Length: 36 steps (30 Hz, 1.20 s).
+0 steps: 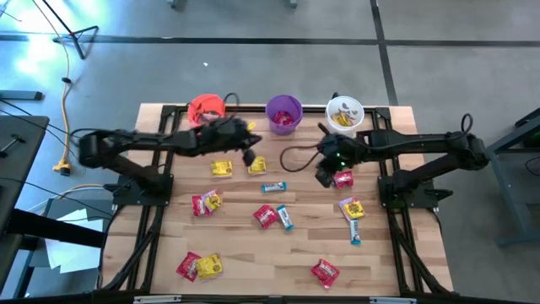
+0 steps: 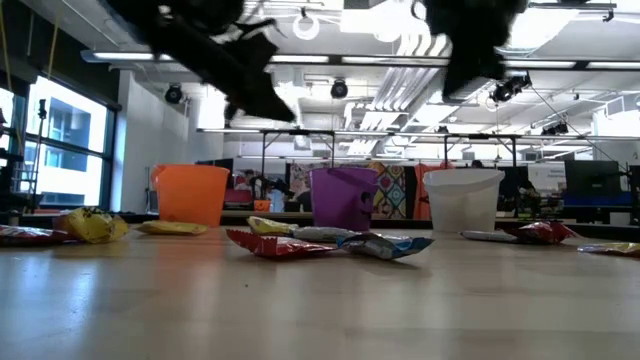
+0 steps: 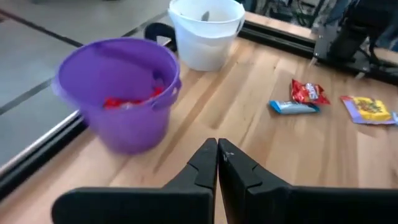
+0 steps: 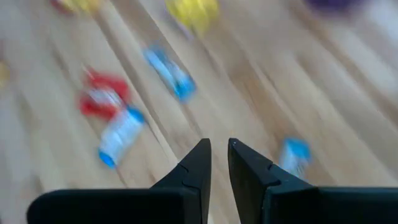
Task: Sort candy
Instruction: Put the white chocolate bar into the orange bucket
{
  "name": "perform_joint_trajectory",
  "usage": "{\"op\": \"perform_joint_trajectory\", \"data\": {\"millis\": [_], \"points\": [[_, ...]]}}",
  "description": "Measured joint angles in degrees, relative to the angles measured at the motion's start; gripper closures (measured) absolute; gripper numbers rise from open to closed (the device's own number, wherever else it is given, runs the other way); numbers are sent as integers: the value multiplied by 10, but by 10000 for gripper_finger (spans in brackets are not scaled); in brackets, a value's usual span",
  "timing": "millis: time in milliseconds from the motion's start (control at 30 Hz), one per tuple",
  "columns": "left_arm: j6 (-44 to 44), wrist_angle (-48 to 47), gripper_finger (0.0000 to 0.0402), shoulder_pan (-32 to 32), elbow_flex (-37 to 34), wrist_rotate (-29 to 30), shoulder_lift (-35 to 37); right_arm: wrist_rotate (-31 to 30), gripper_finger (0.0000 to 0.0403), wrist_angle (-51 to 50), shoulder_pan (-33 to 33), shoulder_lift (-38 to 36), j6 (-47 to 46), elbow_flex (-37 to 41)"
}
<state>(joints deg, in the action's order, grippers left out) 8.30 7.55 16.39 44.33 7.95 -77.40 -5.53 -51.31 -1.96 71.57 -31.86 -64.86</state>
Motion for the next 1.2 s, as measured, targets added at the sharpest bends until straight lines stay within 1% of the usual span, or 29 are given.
{"op": "perform_joint_trajectory", "data": {"millis": [100,200,333,467,533,600,733,900,1033,1133,1200], "points": [[33,-8,401,-11,-58,16,70,-10,349,-90,14,0,-40,3],[55,-12,401,-19,-105,19,129,-14,334,-120,23,0,-81,23],[76,-33,401,-22,-146,19,191,20,300,-88,28,2,-134,77],[76,-56,401,-22,-170,22,236,70,259,-24,29,11,-194,153],[76,-83,401,-22,-175,23,256,102,239,16,38,14,-225,180],[74,-102,401,-22,-175,23,270,125,223,45,63,16,-261,191],[55,-131,401,-21,-174,24,292,131,207,46,122,19,-342,199],[41,-142,401,-21,-174,23,299,175,205,49,201,30,-490,206],[36,-146,401,-21,-174,23,299,200,205,54,261,54,-608,208],[49,-150,401,-22,-174,23,299,223,205,61,297,73,-678,208],[42,-150,401,-22,-174,23,299,227,205,64,322,83,-722,208]]}}
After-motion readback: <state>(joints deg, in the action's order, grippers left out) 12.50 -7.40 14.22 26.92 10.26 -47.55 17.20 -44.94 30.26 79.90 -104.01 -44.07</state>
